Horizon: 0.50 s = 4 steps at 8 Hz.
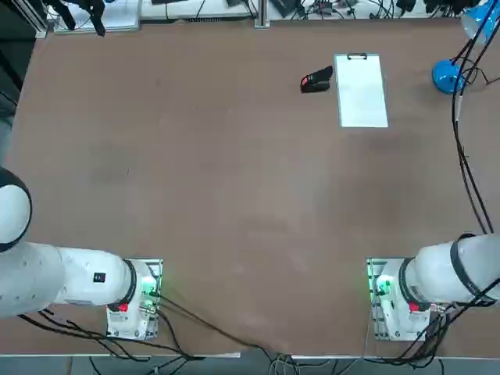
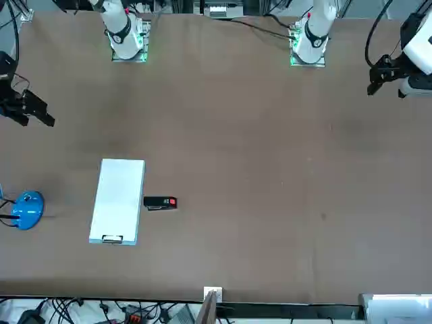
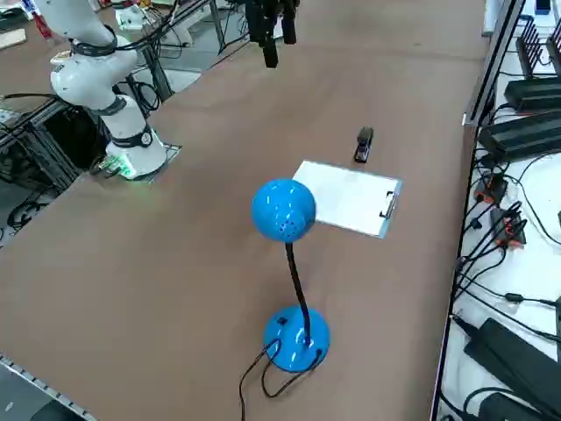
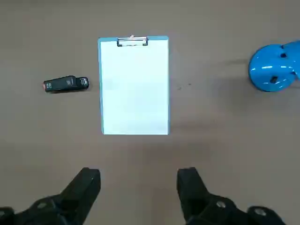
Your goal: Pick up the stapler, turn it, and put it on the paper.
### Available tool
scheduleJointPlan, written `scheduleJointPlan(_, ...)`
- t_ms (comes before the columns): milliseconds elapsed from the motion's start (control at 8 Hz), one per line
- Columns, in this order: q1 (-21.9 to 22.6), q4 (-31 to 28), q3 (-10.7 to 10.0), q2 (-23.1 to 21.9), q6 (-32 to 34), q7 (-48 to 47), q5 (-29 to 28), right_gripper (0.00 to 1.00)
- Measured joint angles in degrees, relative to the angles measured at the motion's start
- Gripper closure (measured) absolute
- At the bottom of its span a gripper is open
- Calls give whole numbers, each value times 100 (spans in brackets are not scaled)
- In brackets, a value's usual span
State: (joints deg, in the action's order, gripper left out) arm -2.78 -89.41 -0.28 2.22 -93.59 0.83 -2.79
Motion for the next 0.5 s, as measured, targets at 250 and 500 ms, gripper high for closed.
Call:
scheduleJointPlan(250, 9, 0, 0, 1, 4, 0, -2, 0)
scheduleJointPlan(500, 118, -4, 2, 34, 3, -280, -6, 0)
